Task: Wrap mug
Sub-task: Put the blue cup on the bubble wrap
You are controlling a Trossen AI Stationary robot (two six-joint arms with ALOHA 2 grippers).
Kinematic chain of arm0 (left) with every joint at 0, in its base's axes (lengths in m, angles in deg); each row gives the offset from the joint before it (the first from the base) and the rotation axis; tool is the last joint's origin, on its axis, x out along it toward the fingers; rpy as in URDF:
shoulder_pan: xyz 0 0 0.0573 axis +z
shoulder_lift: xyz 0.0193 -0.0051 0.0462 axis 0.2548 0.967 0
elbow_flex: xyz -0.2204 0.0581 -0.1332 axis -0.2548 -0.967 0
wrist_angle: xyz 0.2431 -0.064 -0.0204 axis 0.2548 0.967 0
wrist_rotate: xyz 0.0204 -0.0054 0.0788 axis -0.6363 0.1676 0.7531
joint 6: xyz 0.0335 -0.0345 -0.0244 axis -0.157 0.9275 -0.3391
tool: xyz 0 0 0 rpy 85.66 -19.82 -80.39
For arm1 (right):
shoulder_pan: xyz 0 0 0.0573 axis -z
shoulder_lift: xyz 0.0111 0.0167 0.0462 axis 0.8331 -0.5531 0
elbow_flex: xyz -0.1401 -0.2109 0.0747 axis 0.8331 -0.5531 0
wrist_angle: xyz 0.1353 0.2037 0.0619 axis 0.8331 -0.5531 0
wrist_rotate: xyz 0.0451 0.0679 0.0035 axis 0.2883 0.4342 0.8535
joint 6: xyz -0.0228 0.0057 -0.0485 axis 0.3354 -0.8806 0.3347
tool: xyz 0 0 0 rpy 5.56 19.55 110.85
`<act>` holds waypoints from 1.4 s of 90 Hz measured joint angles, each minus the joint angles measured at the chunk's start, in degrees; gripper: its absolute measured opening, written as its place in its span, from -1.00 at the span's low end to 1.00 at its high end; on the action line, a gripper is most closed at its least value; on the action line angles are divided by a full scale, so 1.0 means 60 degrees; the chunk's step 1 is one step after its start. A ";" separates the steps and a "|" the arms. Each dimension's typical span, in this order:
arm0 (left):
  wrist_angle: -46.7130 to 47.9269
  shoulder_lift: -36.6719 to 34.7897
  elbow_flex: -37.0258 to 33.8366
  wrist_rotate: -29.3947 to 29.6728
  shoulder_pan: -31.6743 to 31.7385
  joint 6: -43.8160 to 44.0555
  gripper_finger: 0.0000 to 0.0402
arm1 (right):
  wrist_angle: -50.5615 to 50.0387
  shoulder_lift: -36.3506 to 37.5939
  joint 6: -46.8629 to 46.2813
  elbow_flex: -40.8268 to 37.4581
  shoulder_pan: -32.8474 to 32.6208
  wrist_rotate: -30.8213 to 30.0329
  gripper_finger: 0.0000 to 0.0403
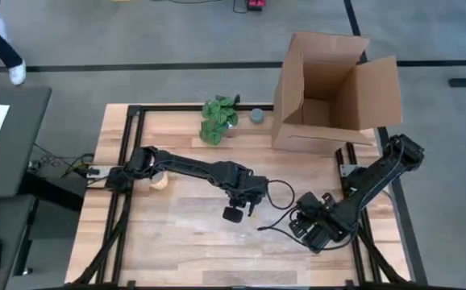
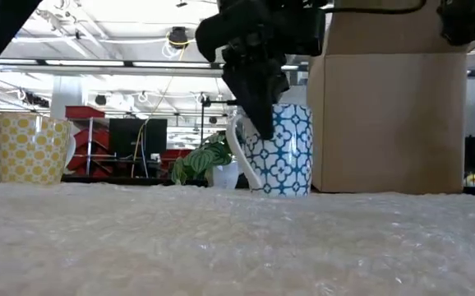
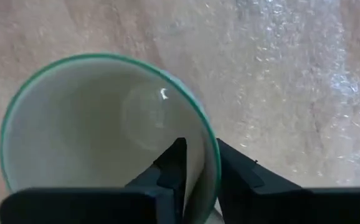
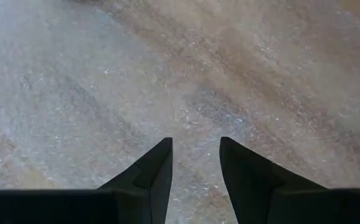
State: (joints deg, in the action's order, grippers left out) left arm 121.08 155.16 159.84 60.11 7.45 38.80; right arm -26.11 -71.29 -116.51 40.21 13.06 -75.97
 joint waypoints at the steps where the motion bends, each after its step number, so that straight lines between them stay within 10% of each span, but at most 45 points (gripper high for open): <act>1: -0.0002 0.0000 0.0000 -0.0002 0.0000 -0.0005 -0.71 | -0.0001 0.0000 0.0000 0.0000 0.0000 -0.0007 -0.39; 88: 0.1795 -0.1877 -0.0187 -0.0007 -0.0526 0.1589 -0.59 | -0.0016 0.0000 -0.1036 -0.0373 -0.0007 -0.0227 -0.39; 126: -0.1540 -0.6215 -0.7105 0.0647 -0.0897 0.5339 -0.59 | -0.0419 0.0169 -0.2673 -0.1603 -0.0153 0.0777 0.10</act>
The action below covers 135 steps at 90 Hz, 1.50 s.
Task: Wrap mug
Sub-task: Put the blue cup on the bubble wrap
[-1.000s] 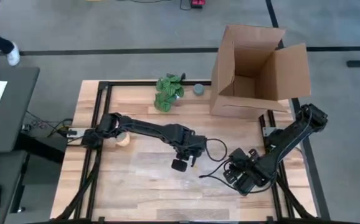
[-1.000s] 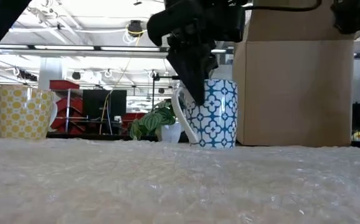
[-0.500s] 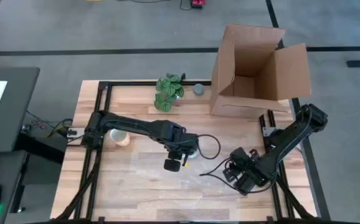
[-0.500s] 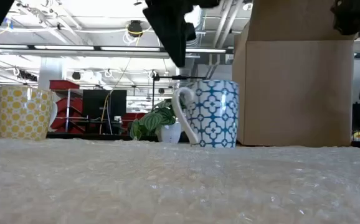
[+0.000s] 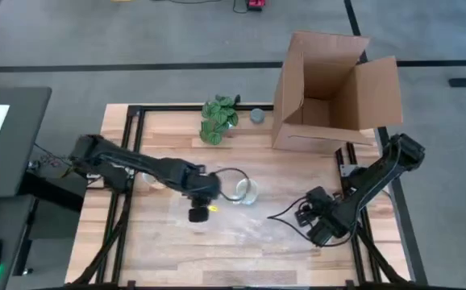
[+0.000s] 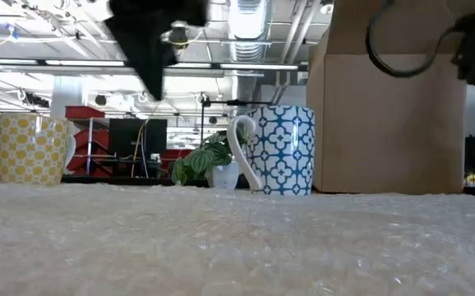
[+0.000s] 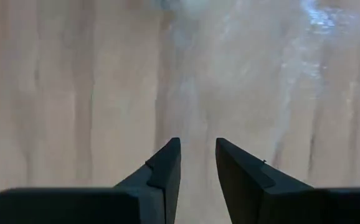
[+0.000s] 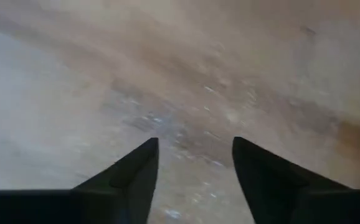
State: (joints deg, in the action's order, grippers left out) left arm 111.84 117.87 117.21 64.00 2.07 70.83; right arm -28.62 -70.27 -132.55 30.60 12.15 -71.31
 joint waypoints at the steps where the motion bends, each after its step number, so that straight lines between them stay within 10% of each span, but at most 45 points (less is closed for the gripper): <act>1: -0.0118 -0.0141 -0.0194 0.0038 -0.0006 0.0134 -0.59 | -0.0058 0.0010 -0.0042 0.0000 0.0000 0.0056 0.12; 32: -0.2546 -0.2867 -0.4140 0.1437 -0.1071 0.3238 -0.59 | -0.0846 0.0088 -0.1004 -0.0154 0.0000 0.1289 0.24; 68: -0.3668 -0.2769 -0.4891 0.1983 -0.1766 0.3237 -0.59 | 0.1379 0.0768 -0.2722 -0.2108 -0.0406 0.2238 0.19; 103: -0.4218 -0.2765 -0.4891 0.2279 -0.1766 0.2558 -0.59 | 0.1511 0.0705 -0.2314 -0.1945 -0.0291 0.1253 -0.92; 135: -0.4207 -0.2769 -0.4891 0.2080 -0.1766 0.2405 -0.59 | -0.1021 0.0709 -0.0030 0.1450 0.0507 -0.0727 -0.99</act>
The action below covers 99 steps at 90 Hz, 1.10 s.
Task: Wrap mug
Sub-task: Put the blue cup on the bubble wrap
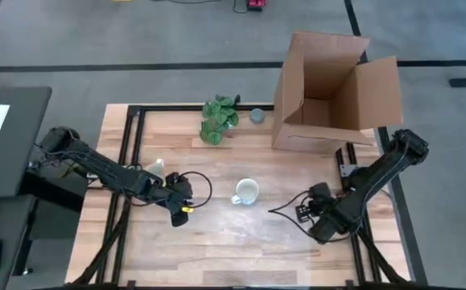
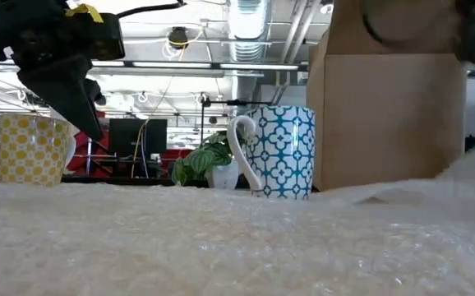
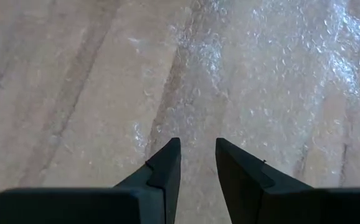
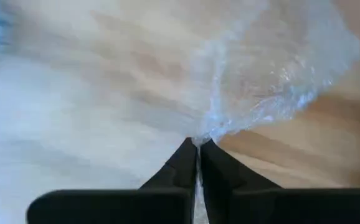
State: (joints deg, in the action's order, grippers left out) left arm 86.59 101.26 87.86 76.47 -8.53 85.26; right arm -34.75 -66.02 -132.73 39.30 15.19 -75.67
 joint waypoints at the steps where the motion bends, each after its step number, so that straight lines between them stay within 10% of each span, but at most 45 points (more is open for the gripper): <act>1: 0.0000 0.0000 0.0000 -0.0001 0.0000 0.0000 -0.59 | -0.0038 0.0000 0.0132 0.0110 0.0055 -0.0084 -0.99; 22: 0.0000 -0.0004 0.0007 -0.0052 0.0000 -0.0034 -0.59 | 0.0670 0.0007 0.3947 0.1788 0.1560 -0.1514 -0.99; 56: 0.0000 -0.0004 0.0014 -0.0508 0.0000 -0.0188 -0.59 | 0.7097 -0.0051 1.0987 0.2134 0.4035 -0.1055 -1.00; 99: 0.0091 -0.0033 0.0327 -0.1126 0.0000 -0.1021 -0.59 | 0.8441 -0.0051 1.1310 0.2141 0.3985 -0.0236 -1.00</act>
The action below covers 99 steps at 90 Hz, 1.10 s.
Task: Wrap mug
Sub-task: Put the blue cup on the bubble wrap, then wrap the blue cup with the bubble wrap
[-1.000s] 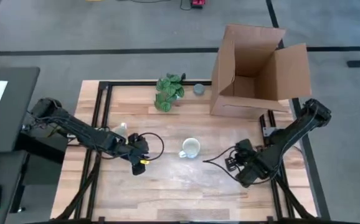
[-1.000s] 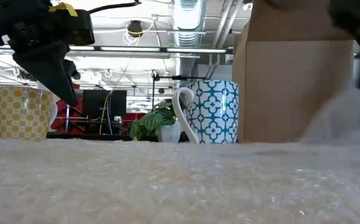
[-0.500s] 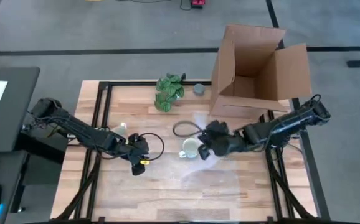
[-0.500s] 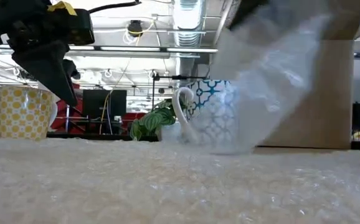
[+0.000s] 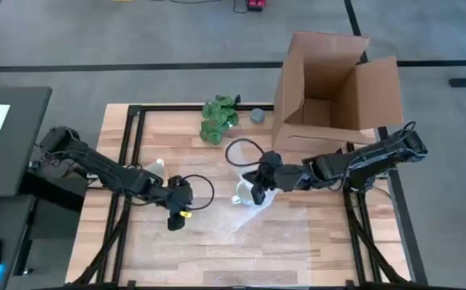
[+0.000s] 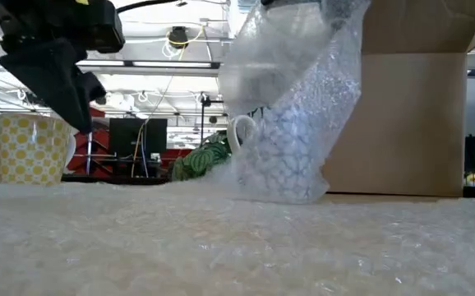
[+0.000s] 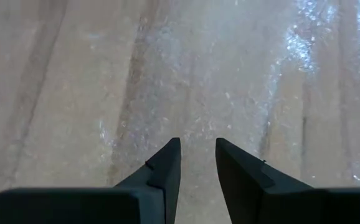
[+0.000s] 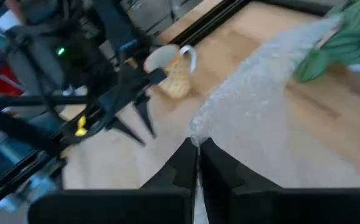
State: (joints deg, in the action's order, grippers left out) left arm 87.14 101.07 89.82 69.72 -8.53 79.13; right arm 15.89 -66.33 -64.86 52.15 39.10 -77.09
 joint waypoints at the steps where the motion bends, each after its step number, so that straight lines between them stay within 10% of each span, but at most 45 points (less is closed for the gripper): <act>1: 0.0001 0.0000 0.0007 0.0000 0.0000 -0.0020 -0.59 | 0.0016 0.0000 -0.0011 0.0000 -0.0043 0.0000 -1.00; 72: -0.0368 0.0106 -0.0016 0.1331 0.0001 -0.1544 -0.59 | 0.1548 -0.0601 -0.0291 0.0004 -0.0273 0.0004 -0.93; 99: -0.3427 0.0098 -0.1555 0.1526 0.0288 -0.2233 -0.57 | 0.0986 -0.0608 -0.0189 0.0000 -0.0706 0.0028 -0.82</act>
State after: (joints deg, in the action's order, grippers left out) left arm 66.58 101.66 80.49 78.87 -6.80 65.74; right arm 21.81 -69.98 -66.00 52.15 34.86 -76.92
